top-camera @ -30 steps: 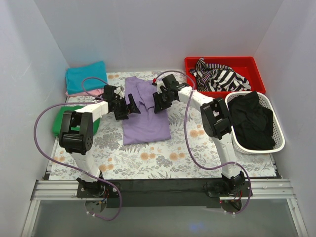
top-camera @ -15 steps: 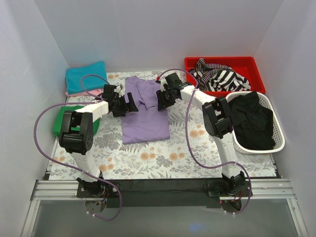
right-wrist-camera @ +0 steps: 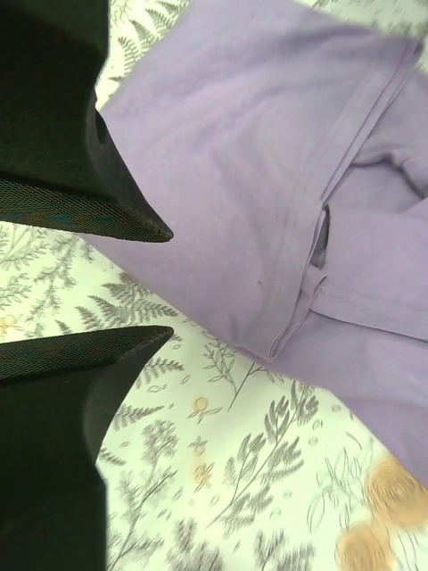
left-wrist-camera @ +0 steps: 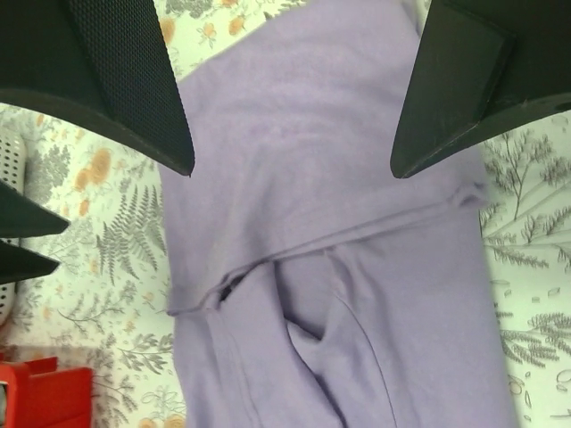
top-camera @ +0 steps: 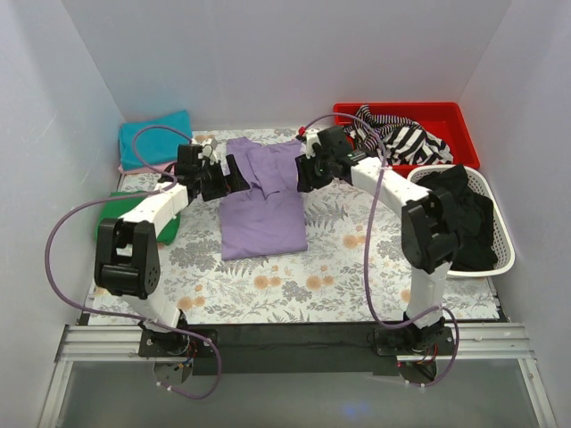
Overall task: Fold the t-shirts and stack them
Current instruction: Fold the tshirt
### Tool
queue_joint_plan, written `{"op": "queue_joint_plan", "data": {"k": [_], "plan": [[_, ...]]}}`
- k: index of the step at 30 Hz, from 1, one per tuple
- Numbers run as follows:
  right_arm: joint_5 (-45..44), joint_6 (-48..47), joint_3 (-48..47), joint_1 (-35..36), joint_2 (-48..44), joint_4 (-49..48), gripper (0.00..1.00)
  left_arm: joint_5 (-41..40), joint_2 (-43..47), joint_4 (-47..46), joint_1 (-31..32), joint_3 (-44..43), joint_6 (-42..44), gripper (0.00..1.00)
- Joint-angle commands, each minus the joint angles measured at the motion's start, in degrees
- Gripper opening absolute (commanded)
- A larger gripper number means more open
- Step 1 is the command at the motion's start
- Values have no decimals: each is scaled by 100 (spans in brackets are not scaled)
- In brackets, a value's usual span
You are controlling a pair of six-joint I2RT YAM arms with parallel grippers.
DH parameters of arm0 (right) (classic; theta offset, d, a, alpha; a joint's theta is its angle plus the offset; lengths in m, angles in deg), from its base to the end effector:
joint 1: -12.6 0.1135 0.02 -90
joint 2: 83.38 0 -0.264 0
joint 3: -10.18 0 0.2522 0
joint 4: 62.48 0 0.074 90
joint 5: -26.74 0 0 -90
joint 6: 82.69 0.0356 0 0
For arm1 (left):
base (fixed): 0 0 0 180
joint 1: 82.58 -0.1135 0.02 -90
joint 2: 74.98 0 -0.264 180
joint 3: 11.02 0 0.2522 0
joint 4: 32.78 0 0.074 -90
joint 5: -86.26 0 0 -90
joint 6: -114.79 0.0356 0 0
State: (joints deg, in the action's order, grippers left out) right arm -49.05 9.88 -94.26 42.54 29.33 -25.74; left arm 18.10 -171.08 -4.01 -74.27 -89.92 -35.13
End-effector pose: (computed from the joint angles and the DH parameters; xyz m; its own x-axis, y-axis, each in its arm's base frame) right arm 0.3840 0.2313 0.2440 -0.6407 -0.3188 -0.6985 -0.6061 0.7685 0.2051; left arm 0.3576 -0.0656 0.2245 -0.6941 -0.7104 -0.1169 -0.4201 0.5315 -0.7355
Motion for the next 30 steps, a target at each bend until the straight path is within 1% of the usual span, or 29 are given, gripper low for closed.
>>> {"op": "queue_joint_plan", "data": {"k": [1,2,4,5,7,8,10,14,16,18,19,22,26,30], "plan": [[-269,23,549,-31,-643,-347,49,65,739,126,-32,431,-282,92],[-340,77,951,-31,-732,-382,49,118,837,91,-41,693,-353,92],[-341,112,1349,-31,-1057,-619,49,75,1083,38,-41,967,-607,92],[-367,165,1707,-31,-1162,-689,49,126,1310,-32,-75,1264,-904,92],[-428,200,1991,-31,-1435,-830,49,450,1523,-329,-154,1521,-1222,92],[-429,218,2097,-40,-1505,-848,50,678,1637,-410,-285,1661,-1607,92],[-411,227,2334,-40,-1681,-900,50,855,1655,-472,-427,1908,-1935,92],[-411,226,2607,-31,-1822,-953,50,515,1673,-324,-445,2058,-1901,88],[-402,253,2695,-49,-1805,-962,50,41,1690,1,-445,2050,-1787,83],[-411,297,2748,-93,-1735,-971,50,-406,1786,134,-445,2111,-1795,82],[-254,332,2792,-119,-1717,-980,50,-522,1813,143,-445,2233,-1847,80],[291,463,2879,-233,-1638,-1050,50,-620,1971,56,-445,2522,-2049,80],[740,613,3143,-295,-1629,-1322,51,-489,2068,-41,-445,2848,-2147,80],[1143,684,3170,-321,-1471,-1375,51,-533,2130,-199,-445,3200,-2182,80]]}}
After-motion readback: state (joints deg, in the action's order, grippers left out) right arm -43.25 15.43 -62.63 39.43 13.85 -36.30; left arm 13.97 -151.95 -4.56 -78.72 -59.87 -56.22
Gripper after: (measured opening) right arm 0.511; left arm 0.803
